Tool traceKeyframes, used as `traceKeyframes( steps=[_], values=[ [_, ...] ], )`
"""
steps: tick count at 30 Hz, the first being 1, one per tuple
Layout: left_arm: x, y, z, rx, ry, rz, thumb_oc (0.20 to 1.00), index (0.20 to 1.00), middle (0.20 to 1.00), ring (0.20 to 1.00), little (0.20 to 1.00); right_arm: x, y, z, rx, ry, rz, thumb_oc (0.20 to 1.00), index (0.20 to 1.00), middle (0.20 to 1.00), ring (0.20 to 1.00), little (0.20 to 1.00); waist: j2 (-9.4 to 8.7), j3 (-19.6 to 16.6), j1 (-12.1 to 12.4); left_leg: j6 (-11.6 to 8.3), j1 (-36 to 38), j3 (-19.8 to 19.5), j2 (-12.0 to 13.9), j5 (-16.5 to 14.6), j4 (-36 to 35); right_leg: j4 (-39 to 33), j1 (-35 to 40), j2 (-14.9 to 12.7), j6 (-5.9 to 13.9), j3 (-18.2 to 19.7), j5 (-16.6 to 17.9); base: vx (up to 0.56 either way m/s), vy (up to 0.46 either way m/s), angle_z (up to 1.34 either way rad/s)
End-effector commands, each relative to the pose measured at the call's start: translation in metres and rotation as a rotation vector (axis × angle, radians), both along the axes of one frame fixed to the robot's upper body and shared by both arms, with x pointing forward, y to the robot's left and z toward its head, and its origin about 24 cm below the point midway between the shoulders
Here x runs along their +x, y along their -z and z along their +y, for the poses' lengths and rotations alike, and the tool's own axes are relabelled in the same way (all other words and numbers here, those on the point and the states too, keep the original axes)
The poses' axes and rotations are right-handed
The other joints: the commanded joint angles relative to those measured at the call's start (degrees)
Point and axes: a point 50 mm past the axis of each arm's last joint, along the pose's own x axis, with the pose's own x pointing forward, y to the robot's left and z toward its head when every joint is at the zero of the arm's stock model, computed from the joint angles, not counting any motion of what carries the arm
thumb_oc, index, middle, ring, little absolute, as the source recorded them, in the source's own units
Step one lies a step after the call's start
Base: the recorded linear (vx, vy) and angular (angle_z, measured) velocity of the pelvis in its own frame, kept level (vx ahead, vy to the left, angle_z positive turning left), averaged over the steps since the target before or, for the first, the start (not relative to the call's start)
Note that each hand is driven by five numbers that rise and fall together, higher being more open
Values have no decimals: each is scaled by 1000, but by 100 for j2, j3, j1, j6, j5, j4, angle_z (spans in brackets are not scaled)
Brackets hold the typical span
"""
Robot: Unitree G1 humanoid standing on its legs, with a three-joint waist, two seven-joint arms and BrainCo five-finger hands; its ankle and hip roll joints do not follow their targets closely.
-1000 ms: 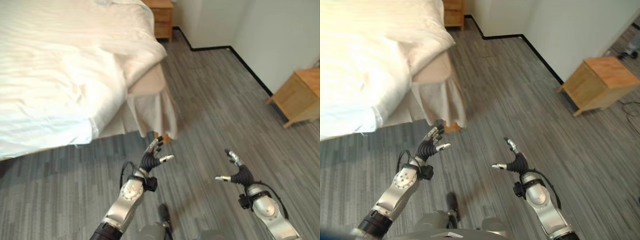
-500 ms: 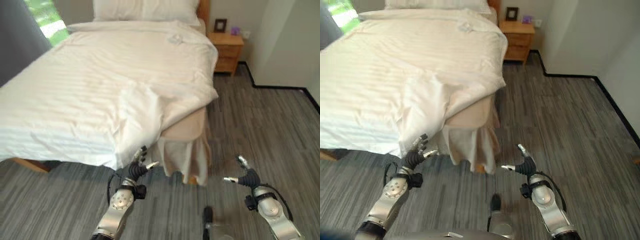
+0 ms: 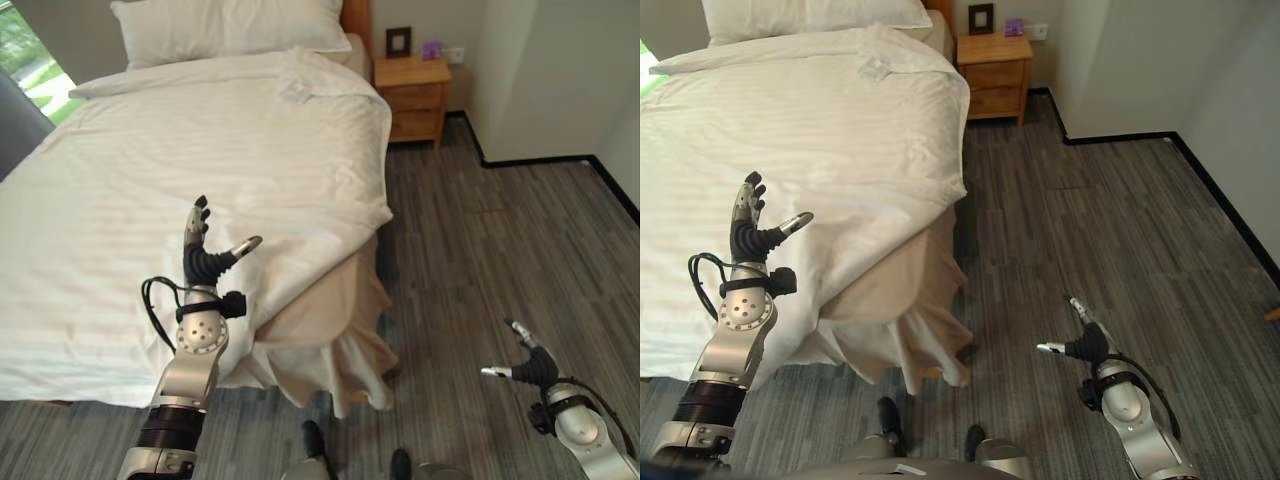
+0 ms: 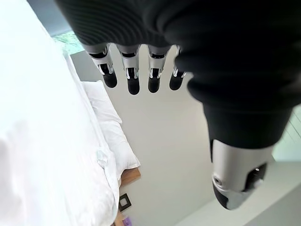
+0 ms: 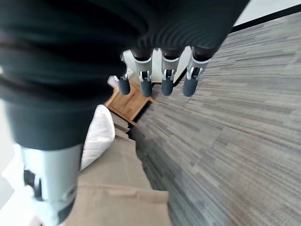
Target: Making the bed.
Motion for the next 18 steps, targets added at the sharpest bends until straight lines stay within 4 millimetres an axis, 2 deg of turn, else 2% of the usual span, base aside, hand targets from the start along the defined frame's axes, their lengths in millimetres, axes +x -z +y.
traceKeyframes(
  steps=[1, 5, 8, 10, 12, 13, 14, 16, 17, 18],
  values=[
    [6, -40, 35, 202, -215, -110, 1000, 1000, 1000, 1000, 1000, 0, -30, -4, -23, -43, -135, 1000, 1000, 1000, 1000, 1000, 134, -211, -79, 36, 439, 168, 0, -62, 181, 166, 61, -1093, 723, -336, -527, 180, 199, -13],
    [5, -60, 61, 344, -366, -111, 1000, 1000, 1000, 1000, 1000, -4, -30, -8, -79, -40, -125, 1000, 1000, 1000, 1000, 1000, -20, -175, -107, 237, 583, 358, -121, -313, 121, 1198, -451, -1211, 921, -195, -573, 90, 186, -3],
    [-4, -68, 84, 397, -476, -94, 1000, 1000, 1000, 1000, 1000, 0, -51, -13, -251, -88, -192, 1000, 1000, 1000, 1000, 1000, -22, -10, -173, 381, 726, 449, -137, -439, 95, 2414, -1149, -1249, 1273, -1, -184, 30, 162, -19],
    [-10, -62, 94, 406, -508, -60, 1000, 1000, 1000, 1000, 1000, 2, -67, -18, -425, -130, -239, 1000, 1000, 1000, 1000, 1000, 19, 29, -233, 438, 801, 407, -177, -547, 90, 2791, -1407, -1211, 1289, 234, -143, 89, 110, -2],
    [-10, -61, 93, 405, -508, -58, 1000, 1000, 1000, 1000, 1000, 1, -67, -18, -428, -130, -238, 1000, 1000, 1000, 1000, 1000, 25, 22, -229, 440, 803, 414, -181, -554, 90, 2811, -1419, -1214, 1289, 243, -154, 89, 45, 7],
    [-12, -55, 99, 404, -517, -25, 1000, 1000, 1000, 1000, 1000, 2, -83, -22, -541, -140, -303, 1000, 1000, 1000, 1000, 1000, 8, 13, -336, 436, 819, 298, -263, -644, 90, 2350, -1462, -1162, 1195, 459, -325, 226, 69, 16],
    [-11, -44, 104, 393, -527, 29, 1000, 1000, 1000, 1000, 1000, -3, -93, -30, -627, -115, -335, 1000, 1000, 1000, 1000, 1000, 36, -12, -516, 433, 820, 147, -338, -730, 90, 1567, -1391, -1077, 1061, 827, -432, 278, 69, 22],
    [-7, -35, 107, 382, -522, 87, 1000, 1000, 1000, 1000, 1000, -6, -100, -37, -696, -103, -342, 1000, 1000, 1000, 1000, 1000, 8, -76, -595, 449, 856, 96, -437, -815, 90, 962, -1313, -1155, 1048, 1035, -330, 167, -4, 43],
    [-5, -34, 109, 367, -520, 107, 1000, 1000, 1000, 1000, 1000, -6, -101, -38, -709, -103, -335, 1000, 1000, 1000, 1000, 1000, -22, -117, -589, 445, 890, 105, -483, -840, 90, 811, -1233, -1249, 1104, 970, -155, 84, -24, 43],
    [-4, -34, 109, 367, -519, 106, 1000, 1000, 1000, 1000, 1000, -6, -101, -38, -709, -102, -335, 1000, 1000, 1000, 1000, 1000, -26, -112, -587, 449, 893, 103, -489, -840, 90, 777, -1214, -1256, 1110, 966, -135, 108, -50, 48]
  ],
)
